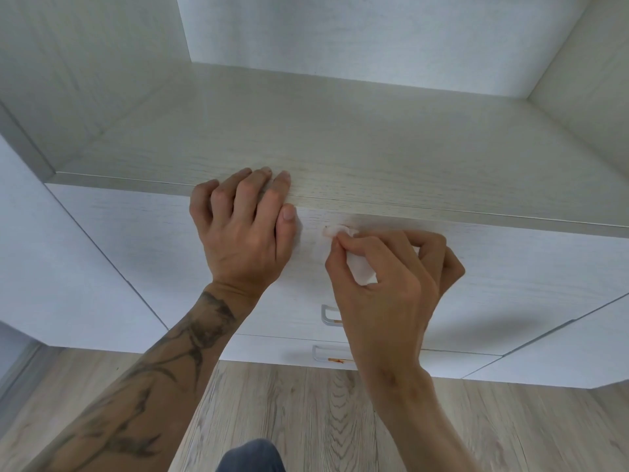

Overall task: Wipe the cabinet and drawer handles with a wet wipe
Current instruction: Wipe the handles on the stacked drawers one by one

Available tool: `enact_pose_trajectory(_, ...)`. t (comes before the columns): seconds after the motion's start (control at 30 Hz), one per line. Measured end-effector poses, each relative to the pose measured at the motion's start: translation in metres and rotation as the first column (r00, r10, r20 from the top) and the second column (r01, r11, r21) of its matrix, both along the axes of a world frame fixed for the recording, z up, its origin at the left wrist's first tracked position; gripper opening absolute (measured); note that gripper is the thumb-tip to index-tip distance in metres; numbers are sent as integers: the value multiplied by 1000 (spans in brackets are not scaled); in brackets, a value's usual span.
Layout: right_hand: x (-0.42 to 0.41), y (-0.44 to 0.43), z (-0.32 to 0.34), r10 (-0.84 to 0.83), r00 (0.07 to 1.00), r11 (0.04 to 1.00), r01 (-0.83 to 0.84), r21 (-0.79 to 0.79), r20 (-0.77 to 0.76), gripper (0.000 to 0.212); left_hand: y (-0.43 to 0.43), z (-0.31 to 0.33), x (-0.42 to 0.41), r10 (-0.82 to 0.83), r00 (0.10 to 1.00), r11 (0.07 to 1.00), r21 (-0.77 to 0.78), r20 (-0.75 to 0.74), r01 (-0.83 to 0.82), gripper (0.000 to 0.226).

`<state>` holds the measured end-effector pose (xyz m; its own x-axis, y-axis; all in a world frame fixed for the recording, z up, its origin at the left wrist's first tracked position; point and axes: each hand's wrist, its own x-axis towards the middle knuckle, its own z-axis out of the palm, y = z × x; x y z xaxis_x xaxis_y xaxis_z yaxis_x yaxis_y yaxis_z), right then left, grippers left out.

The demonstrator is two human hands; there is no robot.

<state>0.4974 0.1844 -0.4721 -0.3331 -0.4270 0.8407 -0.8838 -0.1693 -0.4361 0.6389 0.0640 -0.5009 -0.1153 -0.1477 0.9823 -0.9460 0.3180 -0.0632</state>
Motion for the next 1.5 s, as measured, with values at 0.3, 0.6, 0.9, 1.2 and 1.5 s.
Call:
enact_pose_trajectory(0.3, -3, 4, 0, 28, 1000, 1000, -28, 6, 9, 13, 2, 1, -1, -6, 1000, 1000, 0, 3, 6, 47)
enact_pose_trajectory(0.6, -5, 5, 3, 61, 998, 997, -62, 43, 14, 11, 2, 1, 0, -5, 1000, 1000, -3, 5, 5, 47)
enact_pose_trajectory(0.9, -21, 14, -5, 187, 982, 982, -186, 29, -34, 5, 1, 1, -1, 3, 1000, 1000, -6, -1, -3, 45)
enact_pose_trajectory(1.2, -77, 32, -5, 181, 983, 980, -177, 86, -32, 13, 0, 0, 0, -2, 1000, 1000, -9, 3, 2, 43)
enact_pose_trajectory(1.5, -86, 34, -7, 174, 983, 983, -170, 62, -54, 13, 0, 0, 0, -8, 1000, 1000, 2, 1, 8, 43)
